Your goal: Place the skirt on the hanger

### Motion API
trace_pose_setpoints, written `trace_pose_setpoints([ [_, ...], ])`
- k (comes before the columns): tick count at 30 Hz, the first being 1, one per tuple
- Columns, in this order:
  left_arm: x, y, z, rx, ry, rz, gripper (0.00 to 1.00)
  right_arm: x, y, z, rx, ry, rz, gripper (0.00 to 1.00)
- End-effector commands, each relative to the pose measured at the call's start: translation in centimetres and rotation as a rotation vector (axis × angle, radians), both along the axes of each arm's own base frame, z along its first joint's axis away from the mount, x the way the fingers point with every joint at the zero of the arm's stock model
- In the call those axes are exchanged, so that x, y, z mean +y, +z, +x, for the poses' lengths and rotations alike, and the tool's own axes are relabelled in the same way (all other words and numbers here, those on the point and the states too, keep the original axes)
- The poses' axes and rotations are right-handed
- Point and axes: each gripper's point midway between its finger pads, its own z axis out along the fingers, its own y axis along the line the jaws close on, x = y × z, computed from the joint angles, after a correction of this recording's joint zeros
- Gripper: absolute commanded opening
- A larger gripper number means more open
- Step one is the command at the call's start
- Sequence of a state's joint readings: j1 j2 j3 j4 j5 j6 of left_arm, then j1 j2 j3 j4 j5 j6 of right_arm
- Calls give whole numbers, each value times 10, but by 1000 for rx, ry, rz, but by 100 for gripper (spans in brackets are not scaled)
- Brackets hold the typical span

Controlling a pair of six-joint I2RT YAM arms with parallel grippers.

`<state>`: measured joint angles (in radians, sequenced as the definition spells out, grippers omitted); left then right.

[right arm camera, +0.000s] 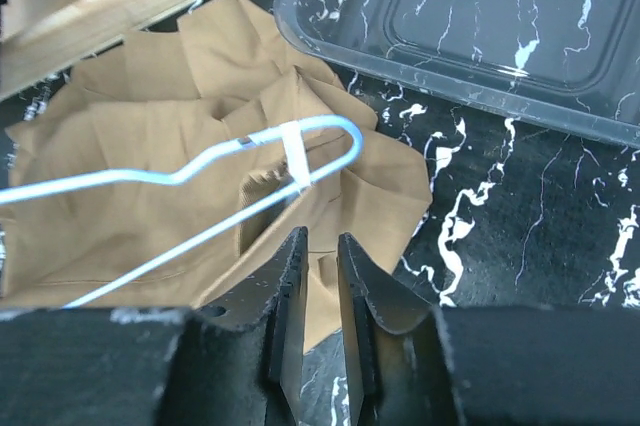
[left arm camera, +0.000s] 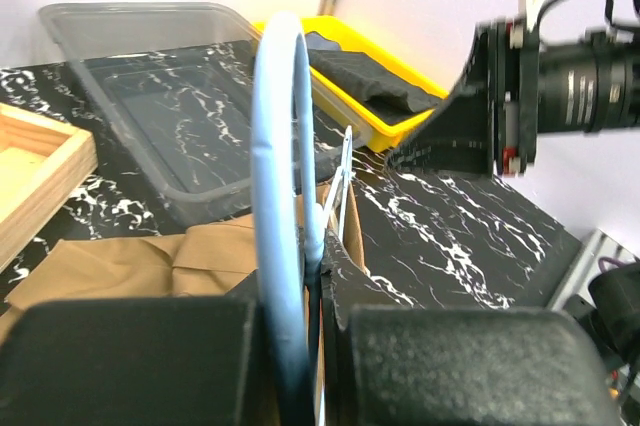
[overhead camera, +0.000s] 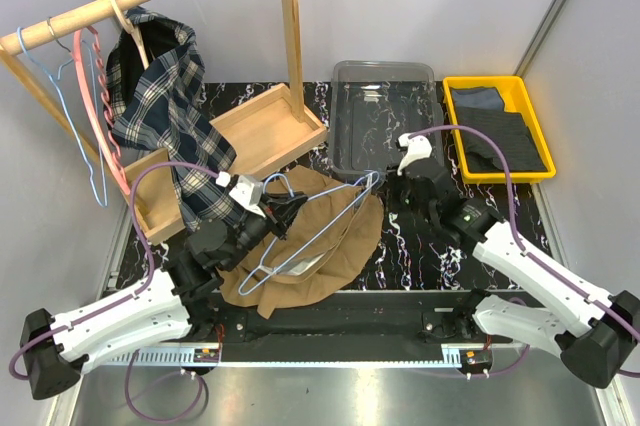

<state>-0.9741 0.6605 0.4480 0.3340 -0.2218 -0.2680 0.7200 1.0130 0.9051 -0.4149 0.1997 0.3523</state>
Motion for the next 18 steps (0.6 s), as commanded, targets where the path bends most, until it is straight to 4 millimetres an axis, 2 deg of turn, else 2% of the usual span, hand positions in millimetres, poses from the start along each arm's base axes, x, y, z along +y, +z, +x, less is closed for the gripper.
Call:
trace_pose_setpoints([
  [1,10,28,7,-22,70,-91,0,9,15,20,-131,5,34,26],
  [7,13,26,10,-7,93,-87,0,20,15,30,-211,40,47,28],
  [12,13,26,10,-5,95,-87,0,15,2,43,-212,-18,15,10],
  [18,11,26,7,-9,72,-89,0,22,2,51,-246,-26,40,4],
])
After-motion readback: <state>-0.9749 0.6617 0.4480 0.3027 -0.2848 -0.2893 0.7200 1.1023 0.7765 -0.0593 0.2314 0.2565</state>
